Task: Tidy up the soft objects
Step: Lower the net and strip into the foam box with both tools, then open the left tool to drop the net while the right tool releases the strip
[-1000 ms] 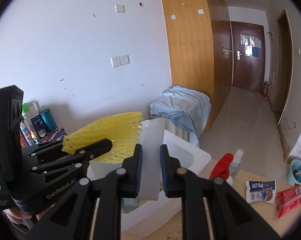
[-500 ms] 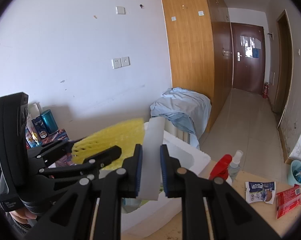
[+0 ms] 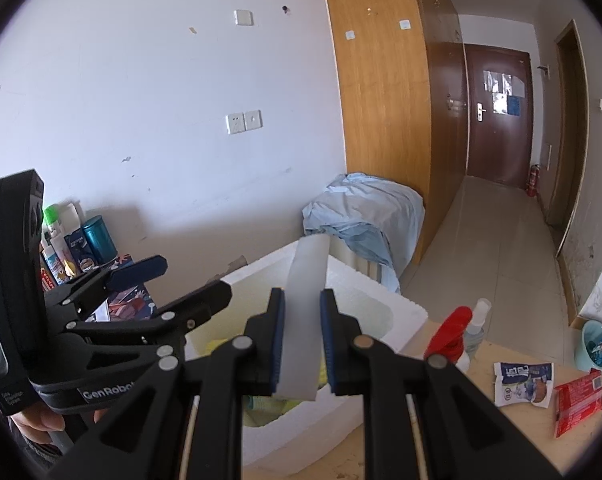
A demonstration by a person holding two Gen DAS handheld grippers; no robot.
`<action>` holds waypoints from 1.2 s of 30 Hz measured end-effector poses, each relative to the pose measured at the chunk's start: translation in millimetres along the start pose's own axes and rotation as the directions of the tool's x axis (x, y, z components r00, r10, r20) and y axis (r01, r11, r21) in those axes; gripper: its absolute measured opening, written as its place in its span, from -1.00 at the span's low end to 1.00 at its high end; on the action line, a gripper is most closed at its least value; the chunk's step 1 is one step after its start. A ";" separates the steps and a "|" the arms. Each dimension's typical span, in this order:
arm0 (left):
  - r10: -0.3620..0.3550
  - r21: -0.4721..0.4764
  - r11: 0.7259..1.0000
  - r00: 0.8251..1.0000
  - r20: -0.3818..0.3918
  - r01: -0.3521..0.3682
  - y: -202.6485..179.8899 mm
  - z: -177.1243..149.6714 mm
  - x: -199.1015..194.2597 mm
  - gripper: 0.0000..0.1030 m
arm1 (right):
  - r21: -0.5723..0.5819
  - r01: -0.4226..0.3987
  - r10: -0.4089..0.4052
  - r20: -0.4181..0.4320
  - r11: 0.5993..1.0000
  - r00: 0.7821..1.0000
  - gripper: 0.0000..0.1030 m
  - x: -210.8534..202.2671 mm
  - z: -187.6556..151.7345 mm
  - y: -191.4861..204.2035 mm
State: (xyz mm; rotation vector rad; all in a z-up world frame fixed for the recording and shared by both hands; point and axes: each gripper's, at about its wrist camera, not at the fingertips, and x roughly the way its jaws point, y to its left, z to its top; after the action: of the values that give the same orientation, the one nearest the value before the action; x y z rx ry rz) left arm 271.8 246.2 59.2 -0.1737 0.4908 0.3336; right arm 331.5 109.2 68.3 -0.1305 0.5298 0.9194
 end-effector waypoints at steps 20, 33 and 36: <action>0.091 -0.031 0.995 0.995 0.031 -0.090 13.5 0.0 -5.4 0.67 | -0.016 -0.038 0.037 -0.050 0.999 0.998 -0.59 26.7 -7.3 7.5; 0.083 -0.036 0.996 0.996 0.029 -0.082 15.9 0.1 -7.7 0.67 | -0.018 -0.040 0.039 -0.052 0.999 0.998 -0.56 28.6 -9.9 10.7; 0.080 -0.044 0.996 0.996 0.031 -0.079 19.1 0.4 -8.6 0.67 | -0.026 -0.032 0.031 -0.046 0.999 0.998 -0.49 27.2 -8.8 11.7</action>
State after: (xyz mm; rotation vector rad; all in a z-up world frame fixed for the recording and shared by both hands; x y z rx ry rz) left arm 258.1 261.8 62.1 -0.1905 0.4594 0.4243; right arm 332.2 133.0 48.7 -0.1679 0.5632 0.9564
